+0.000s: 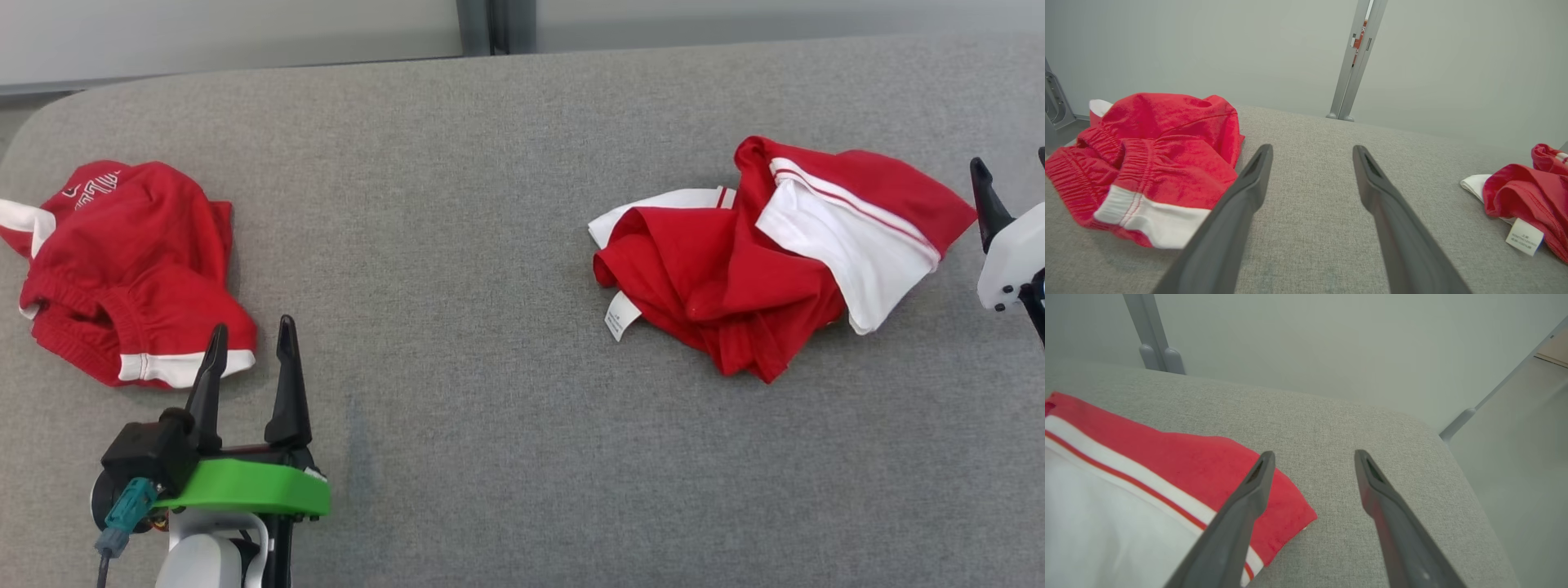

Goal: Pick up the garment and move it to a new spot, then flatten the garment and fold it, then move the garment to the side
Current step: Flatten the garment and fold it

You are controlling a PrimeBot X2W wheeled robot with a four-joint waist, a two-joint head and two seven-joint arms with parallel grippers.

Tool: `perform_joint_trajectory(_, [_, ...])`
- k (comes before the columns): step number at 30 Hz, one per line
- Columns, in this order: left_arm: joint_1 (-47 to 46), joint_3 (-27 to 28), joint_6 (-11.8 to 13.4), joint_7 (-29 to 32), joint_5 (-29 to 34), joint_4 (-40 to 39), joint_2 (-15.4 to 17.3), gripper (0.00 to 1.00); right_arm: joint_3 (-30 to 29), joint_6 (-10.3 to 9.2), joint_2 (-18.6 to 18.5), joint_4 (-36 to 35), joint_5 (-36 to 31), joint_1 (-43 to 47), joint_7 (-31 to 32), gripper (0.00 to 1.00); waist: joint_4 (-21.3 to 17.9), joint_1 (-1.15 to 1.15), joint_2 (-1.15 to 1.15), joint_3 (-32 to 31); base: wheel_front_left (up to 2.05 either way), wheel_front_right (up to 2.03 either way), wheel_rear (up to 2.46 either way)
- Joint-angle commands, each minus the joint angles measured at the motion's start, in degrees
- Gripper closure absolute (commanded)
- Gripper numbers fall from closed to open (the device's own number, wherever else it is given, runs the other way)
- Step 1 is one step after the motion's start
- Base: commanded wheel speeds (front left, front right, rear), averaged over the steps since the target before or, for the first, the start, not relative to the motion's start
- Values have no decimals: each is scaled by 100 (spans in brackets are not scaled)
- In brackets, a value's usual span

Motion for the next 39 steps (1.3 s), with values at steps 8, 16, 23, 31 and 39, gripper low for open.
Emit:
perform_joint_trajectory(8, [277, 145, 59, -2, -67, -192, 1, 0, -1104, 1, 394, -2032, -780, 804, -183, 0, -303, 0, 0, -508, 0, 0, 0])
perform_joint_trajectory(16, [404, 63, 103, -2, -102, -292, 0, 0, -2273, 1, 1499, -4085, -1688, 2536, -187, 0, -347, 0, 0, -692, 0, 0, 0])
perform_joint_trajectory(23, [556, 88, 154, -1, -169, -370, 0, 0, -2544, 1, 1989, -4937, -1933, 3558, -188, 0, -365, 0, 0, -810, 0, 0, 0])
perform_joint_trajectory(31, [484, -118, 113, -2, -191, -248, 0, 0, -2556, 1, 2189, -5156, -1963, 3810, -188, 0, -555, 0, 0, -762, 0, 0, 0])
perform_joint_trajectory(39, [261, -330, 106, 323, -120, -191, 77, 0, -2543, 1, 2268, -5171, -1940, 3697, -188, 0, -846, 0, 0, -723, 0, 0, 0])
